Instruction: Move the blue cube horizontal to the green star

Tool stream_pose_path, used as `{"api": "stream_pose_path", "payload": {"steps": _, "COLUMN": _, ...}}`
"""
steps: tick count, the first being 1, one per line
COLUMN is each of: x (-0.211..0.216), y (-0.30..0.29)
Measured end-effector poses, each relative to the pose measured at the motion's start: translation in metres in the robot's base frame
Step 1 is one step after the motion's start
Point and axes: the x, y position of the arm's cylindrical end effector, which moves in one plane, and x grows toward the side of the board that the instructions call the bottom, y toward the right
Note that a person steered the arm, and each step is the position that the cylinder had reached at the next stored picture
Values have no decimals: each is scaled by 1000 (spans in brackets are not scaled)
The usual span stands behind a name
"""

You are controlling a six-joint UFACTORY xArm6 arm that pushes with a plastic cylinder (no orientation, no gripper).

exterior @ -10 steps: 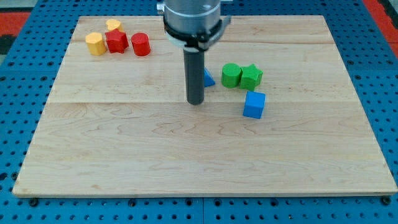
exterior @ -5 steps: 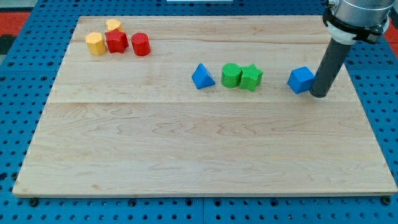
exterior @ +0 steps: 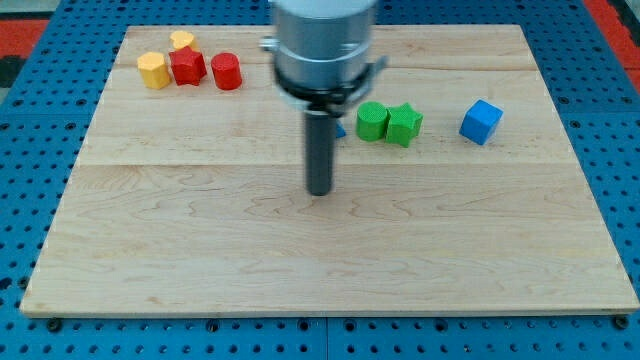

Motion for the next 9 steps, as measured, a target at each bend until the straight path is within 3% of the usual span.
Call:
{"api": "stream_pose_path", "payload": {"steps": 2, "x": -12, "y": -125}}
{"api": "stream_pose_path", "payload": {"steps": 4, "x": -15, "y": -139}}
{"api": "stream_pose_path", "payload": {"steps": 5, "x": -53, "y": -144}}
{"api": "stream_pose_path", "payload": {"steps": 7, "x": -138, "y": -2}}
{"api": "stream_pose_path", "payload": {"steps": 8, "x": -201, "y": -13}}
{"api": "stream_pose_path", "payload": {"steps": 9, "x": -225, "y": -61}}
